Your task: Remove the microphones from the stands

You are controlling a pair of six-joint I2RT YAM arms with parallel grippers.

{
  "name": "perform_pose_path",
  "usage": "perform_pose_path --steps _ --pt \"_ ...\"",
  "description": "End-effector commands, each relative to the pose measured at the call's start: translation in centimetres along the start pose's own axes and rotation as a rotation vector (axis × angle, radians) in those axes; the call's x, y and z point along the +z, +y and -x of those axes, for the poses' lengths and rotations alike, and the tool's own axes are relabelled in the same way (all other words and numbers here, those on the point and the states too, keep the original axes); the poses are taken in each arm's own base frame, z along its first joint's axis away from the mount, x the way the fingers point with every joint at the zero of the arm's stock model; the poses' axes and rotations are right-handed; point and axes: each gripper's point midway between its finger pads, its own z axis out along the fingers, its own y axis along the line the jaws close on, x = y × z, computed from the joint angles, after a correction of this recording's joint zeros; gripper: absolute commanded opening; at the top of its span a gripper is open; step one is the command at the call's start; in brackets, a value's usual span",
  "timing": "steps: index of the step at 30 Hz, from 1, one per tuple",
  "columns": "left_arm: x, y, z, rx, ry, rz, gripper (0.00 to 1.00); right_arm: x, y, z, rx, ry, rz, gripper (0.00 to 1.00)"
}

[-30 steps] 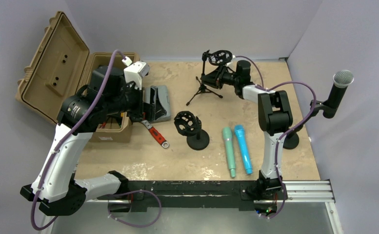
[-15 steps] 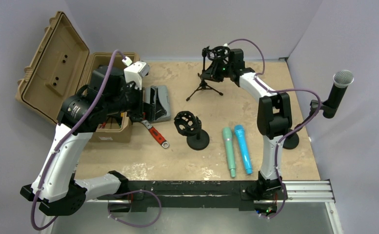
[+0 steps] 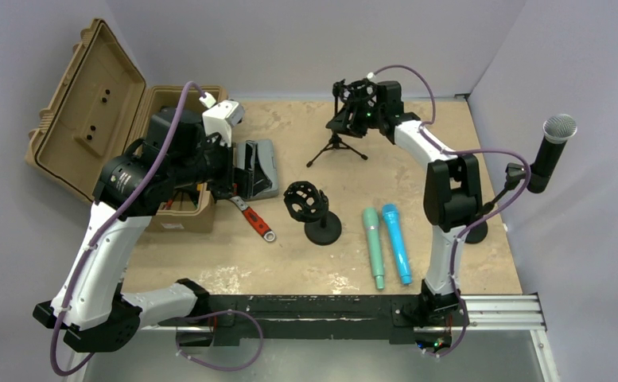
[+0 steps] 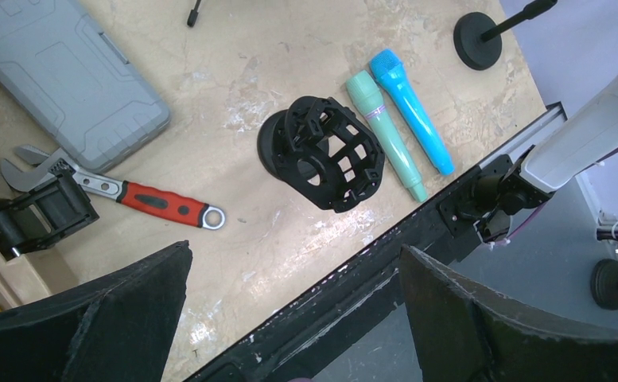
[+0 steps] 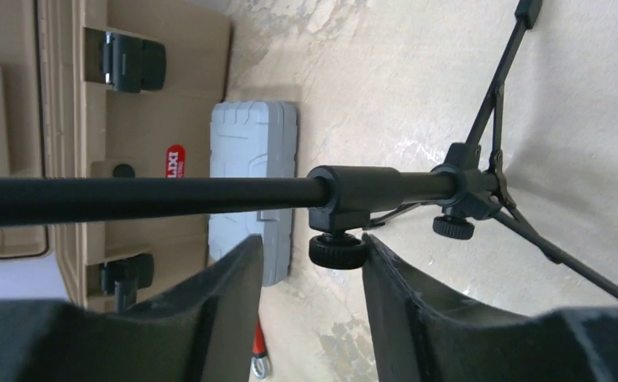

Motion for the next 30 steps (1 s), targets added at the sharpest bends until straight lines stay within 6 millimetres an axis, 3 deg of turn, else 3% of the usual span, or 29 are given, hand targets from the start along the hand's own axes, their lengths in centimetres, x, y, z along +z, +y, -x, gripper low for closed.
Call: perform_pose_path --steps 1,9,14,22,30 --pt "-0.1 -0.3 0.2 -0.005 -0.020 -0.016 1.00 -3.1 3.1 0.9 0.047 -0.036 0.165 0.49" --pt "0.0 -0.2 -0.3 -0.002 -0.008 -0.016 1.00 -8.4 -1.9 0.2 0.137 -0.054 0.111 0.51" --pt "0.3 -0.5 0.0 0.005 -0.001 -0.035 1.00 -11.4 -3.9 1.4 0.118 -0.060 0.010 0.51" --pt "0.6 -0.8 0.3 0.014 0.006 -0.049 1.00 -13.9 -2.2 6.1 -0.001 -0.126 -0.115 0.52" --pt "0.8 -0.7 0.0 0.000 0.006 -0.050 1.00 -13.4 2.4 5.7 -0.102 -0.100 -0.157 0.52"
